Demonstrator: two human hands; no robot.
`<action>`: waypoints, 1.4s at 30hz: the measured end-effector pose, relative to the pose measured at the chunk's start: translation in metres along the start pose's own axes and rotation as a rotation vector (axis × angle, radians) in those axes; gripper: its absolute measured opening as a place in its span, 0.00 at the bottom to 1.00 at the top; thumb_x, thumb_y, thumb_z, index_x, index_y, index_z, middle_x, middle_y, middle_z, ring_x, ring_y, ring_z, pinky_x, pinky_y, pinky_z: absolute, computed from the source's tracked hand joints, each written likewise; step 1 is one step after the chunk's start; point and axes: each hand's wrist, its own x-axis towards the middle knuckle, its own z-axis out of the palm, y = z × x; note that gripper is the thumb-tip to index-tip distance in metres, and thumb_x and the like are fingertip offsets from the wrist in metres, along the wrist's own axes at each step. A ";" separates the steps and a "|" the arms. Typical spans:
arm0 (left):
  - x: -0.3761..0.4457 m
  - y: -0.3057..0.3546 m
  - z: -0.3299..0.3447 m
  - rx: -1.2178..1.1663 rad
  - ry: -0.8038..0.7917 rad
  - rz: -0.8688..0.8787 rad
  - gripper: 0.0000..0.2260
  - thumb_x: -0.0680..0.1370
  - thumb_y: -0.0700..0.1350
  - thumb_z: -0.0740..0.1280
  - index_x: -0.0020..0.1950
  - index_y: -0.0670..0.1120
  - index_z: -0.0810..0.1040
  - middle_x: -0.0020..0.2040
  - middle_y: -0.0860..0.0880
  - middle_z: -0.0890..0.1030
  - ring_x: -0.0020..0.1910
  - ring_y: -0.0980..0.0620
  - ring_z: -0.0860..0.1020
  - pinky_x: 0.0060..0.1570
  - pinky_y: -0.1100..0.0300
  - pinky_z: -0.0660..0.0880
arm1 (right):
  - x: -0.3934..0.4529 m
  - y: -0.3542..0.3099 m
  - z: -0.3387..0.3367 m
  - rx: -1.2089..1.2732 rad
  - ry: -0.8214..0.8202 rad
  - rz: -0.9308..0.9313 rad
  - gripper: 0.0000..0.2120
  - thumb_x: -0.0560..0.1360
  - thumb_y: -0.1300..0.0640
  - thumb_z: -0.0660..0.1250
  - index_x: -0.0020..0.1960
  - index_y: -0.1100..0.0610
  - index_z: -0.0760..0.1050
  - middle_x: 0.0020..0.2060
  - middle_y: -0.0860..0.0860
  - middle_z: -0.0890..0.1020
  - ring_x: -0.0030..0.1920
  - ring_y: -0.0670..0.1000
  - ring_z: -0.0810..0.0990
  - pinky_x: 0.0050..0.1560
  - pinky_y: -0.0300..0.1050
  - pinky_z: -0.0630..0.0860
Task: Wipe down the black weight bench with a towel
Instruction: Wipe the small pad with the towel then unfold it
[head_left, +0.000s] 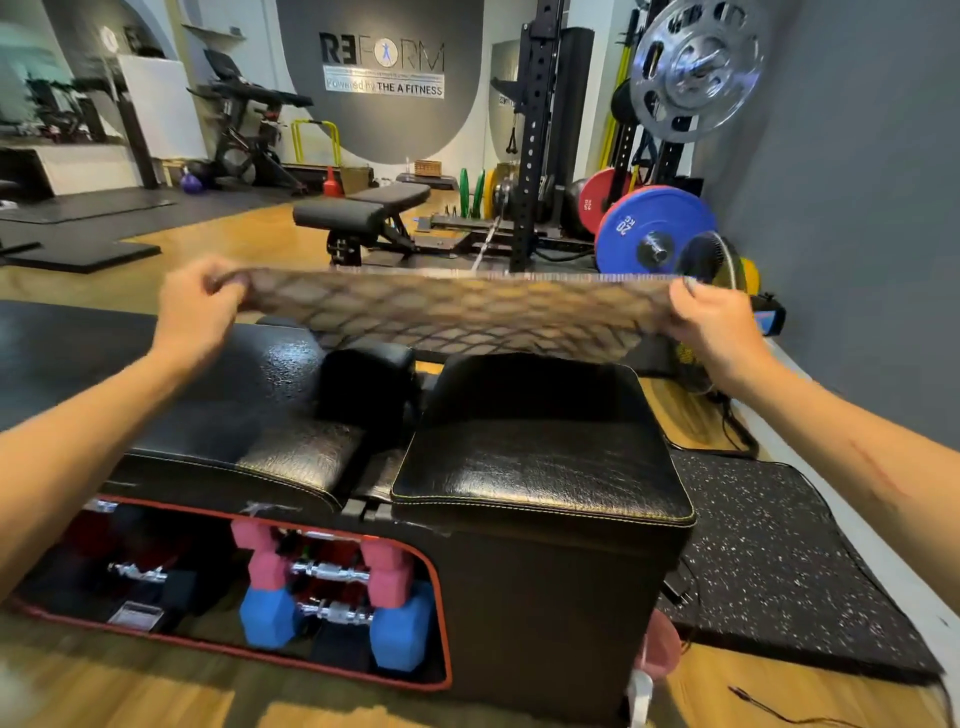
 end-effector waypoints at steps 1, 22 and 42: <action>-0.017 -0.009 -0.009 0.013 -0.080 0.004 0.04 0.74 0.41 0.64 0.43 0.41 0.76 0.33 0.64 0.78 0.33 0.68 0.72 0.37 0.74 0.65 | -0.021 0.010 -0.008 -0.069 -0.081 0.021 0.11 0.82 0.57 0.63 0.52 0.58 0.84 0.50 0.53 0.87 0.55 0.54 0.84 0.53 0.47 0.81; -0.069 -0.020 -0.043 -0.037 -0.500 -0.268 0.10 0.79 0.40 0.66 0.38 0.40 0.80 0.29 0.45 0.74 0.26 0.53 0.67 0.25 0.69 0.63 | -0.071 0.024 -0.021 -0.461 -0.193 0.018 0.14 0.81 0.55 0.64 0.48 0.62 0.84 0.40 0.55 0.85 0.41 0.47 0.79 0.46 0.36 0.73; -0.028 -0.059 0.081 0.834 -0.184 -0.391 0.22 0.83 0.52 0.58 0.66 0.34 0.69 0.64 0.32 0.72 0.62 0.32 0.72 0.58 0.43 0.70 | 0.038 0.098 0.061 -1.013 0.023 0.385 0.33 0.79 0.40 0.55 0.73 0.64 0.61 0.67 0.65 0.70 0.65 0.67 0.70 0.59 0.56 0.69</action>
